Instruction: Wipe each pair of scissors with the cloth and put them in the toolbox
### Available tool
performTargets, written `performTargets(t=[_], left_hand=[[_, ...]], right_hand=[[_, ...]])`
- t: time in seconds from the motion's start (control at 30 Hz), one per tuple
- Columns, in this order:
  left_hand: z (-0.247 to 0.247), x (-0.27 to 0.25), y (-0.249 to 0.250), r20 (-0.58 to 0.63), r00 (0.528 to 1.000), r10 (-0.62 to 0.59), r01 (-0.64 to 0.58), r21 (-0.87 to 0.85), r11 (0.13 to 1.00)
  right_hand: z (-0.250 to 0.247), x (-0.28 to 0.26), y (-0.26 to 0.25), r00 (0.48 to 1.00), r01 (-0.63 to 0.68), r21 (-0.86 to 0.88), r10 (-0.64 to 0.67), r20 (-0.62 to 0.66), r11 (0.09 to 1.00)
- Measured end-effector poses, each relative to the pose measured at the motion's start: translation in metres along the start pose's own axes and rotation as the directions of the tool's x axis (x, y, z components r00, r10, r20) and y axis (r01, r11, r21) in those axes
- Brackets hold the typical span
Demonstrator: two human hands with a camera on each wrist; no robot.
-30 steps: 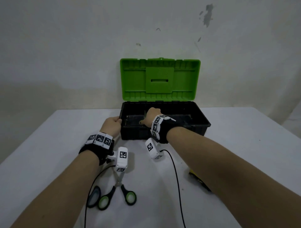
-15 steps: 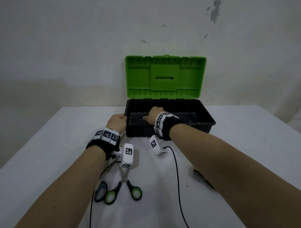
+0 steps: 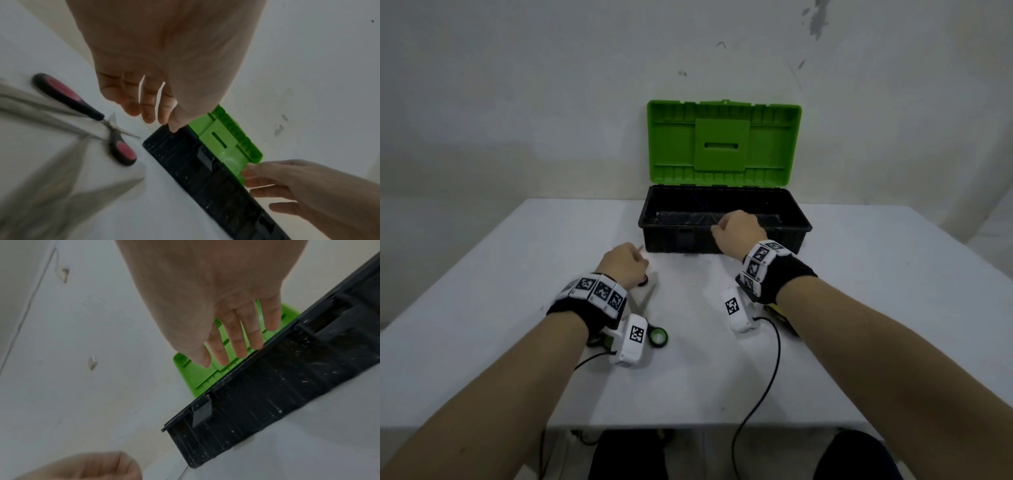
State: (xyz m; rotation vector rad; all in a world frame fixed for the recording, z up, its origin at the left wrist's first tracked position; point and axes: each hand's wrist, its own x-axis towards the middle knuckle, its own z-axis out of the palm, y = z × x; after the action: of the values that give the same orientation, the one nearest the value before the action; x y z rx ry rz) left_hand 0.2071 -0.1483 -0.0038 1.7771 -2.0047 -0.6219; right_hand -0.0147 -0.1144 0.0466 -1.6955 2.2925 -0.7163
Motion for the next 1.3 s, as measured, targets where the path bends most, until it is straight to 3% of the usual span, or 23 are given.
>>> performTargets(t=[0.2, 0.37, 0.53, 0.63, 0.77, 0.9, 1.0, 1.1, 1.2, 1.3], left_hand=[[0.006, -0.047, 0.001, 0.126, 0.991, -0.040, 0.002, 0.294, 0.956], [0.004, -0.071, 0.005, 0.116, 0.990, -0.081, 0.015, 0.478, 0.878], [0.010, -0.076, 0.010, 0.117, 0.991, -0.072, -0.010, 0.582, 0.813], [0.008, -0.073, 0.007, 0.199, 0.974, -0.107, -0.049, 0.648, 0.760], [0.009, -0.068, 0.001, 0.166, 0.980, -0.114, -0.016, 0.628, 0.778], [0.005, -0.070, 0.010, 0.109, 0.993, -0.047, -0.014, 0.506, 0.862], [-0.001, -0.066, 0.021, 0.141, 0.990, -0.009, -0.051, 0.410, 0.910], [0.000, -0.067, 0.037, 0.195, 0.980, 0.022, -0.041, 0.094, 0.995], [0.012, -0.074, 0.049, 0.236, 0.972, 0.008, 0.066, -0.303, 0.951], [0.032, -0.075, 0.056, 0.198, 0.976, 0.086, 0.025, -0.497, 0.867]], right_hand=[[-0.012, -0.045, 0.046, 0.996, -0.090, -0.021, 0.091, 0.010, 0.996], [-0.022, -0.063, 0.088, 0.985, -0.158, -0.234, 0.170, 0.030, 0.959], [-0.018, -0.060, 0.115, 0.968, -0.194, -0.292, 0.232, 0.100, 0.937], [-0.017, -0.054, 0.120, 0.963, -0.219, -0.301, 0.255, 0.085, 0.928], [-0.017, -0.050, 0.124, 0.953, -0.268, -0.304, 0.299, 0.059, 0.914], [-0.017, -0.048, 0.122, 0.965, -0.240, -0.218, 0.257, 0.051, 0.946], [-0.021, -0.047, 0.115, 0.990, -0.135, -0.044, 0.136, 0.036, 0.990], [-0.028, -0.056, 0.102, 1.000, -0.002, 0.196, 0.003, -0.005, 0.981], [-0.031, -0.065, 0.089, 1.000, 0.017, 0.429, -0.026, 0.016, 0.903], [-0.030, -0.069, 0.088, 0.996, -0.085, 0.642, 0.051, 0.071, 0.762]])
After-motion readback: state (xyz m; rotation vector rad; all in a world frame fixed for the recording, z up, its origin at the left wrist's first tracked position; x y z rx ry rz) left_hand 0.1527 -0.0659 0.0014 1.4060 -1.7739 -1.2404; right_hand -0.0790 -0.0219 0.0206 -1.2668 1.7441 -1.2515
